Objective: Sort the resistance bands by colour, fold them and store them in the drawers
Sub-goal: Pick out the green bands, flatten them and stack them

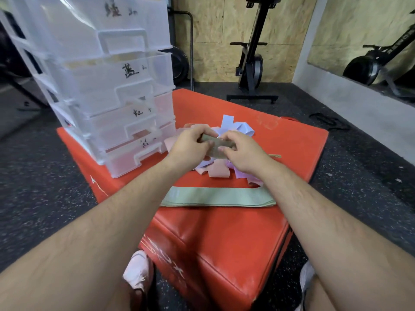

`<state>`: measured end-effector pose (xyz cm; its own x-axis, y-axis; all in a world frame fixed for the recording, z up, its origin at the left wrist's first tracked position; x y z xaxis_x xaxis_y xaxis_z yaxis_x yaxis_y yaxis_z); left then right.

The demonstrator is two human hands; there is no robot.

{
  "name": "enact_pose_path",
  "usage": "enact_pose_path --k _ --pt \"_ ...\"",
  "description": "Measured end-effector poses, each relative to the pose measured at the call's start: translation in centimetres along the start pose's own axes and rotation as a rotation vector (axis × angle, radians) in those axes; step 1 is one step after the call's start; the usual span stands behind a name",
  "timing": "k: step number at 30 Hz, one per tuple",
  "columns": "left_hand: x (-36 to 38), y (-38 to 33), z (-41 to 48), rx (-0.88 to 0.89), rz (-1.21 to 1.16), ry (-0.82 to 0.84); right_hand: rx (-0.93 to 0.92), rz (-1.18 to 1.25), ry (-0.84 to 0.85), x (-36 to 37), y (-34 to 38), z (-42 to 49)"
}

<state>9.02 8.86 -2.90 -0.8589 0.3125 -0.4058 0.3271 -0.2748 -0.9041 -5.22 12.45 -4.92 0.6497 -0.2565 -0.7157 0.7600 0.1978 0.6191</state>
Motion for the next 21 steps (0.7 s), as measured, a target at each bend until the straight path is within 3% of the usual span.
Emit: enact_pose_path --k 9,13,18,21 --pt "-4.6 1.7 -0.8 -0.049 -0.105 -0.067 0.005 -0.349 0.102 0.6 -0.9 0.1" --pt "-7.4 3.2 -0.8 -0.102 -0.205 -0.111 0.16 -0.553 0.138 -1.6 -4.4 -1.3" --pt "-9.8 5.6 -1.0 -0.156 -0.143 -0.12 0.232 -0.489 0.06 -5.3 -6.4 -3.0" --pt "-10.9 6.9 -1.5 -0.194 -0.085 -0.14 0.203 -0.248 -0.009 -6.7 -6.3 -3.5"
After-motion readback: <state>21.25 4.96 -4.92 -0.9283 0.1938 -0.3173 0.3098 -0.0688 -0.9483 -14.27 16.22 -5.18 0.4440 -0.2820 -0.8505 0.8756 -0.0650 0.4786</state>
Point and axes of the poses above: each hand's wrist, its own z-axis towards the middle knuckle, its own x-axis out of the palm, y = z × x, the point moved 8 cm from there along z, towards the middle knuckle, and after that the axes turned 7 degrees about -x, right-handed, at the moved point
